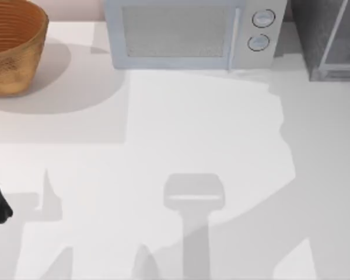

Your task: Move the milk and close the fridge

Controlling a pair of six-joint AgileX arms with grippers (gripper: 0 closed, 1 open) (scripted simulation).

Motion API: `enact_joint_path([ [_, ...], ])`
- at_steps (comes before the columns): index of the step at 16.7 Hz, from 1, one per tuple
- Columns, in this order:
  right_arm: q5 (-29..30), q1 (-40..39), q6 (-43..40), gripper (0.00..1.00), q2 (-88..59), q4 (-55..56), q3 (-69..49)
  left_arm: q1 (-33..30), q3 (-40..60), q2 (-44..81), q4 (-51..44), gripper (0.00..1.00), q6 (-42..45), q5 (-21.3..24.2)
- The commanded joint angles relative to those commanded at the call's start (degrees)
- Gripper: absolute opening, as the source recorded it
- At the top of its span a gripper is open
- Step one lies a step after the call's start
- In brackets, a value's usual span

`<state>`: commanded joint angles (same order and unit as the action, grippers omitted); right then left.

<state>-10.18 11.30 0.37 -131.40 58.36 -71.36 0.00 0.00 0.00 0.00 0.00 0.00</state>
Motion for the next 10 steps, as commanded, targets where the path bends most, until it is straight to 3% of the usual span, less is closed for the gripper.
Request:
enact_joint_path([
  [10, -0.24, 0.22, 0.01, 0.0, -0.36, -0.18, -0.36, 0.0, 0.0, 0.0, 0.0, 1.0, 0.0, 0.0],
])
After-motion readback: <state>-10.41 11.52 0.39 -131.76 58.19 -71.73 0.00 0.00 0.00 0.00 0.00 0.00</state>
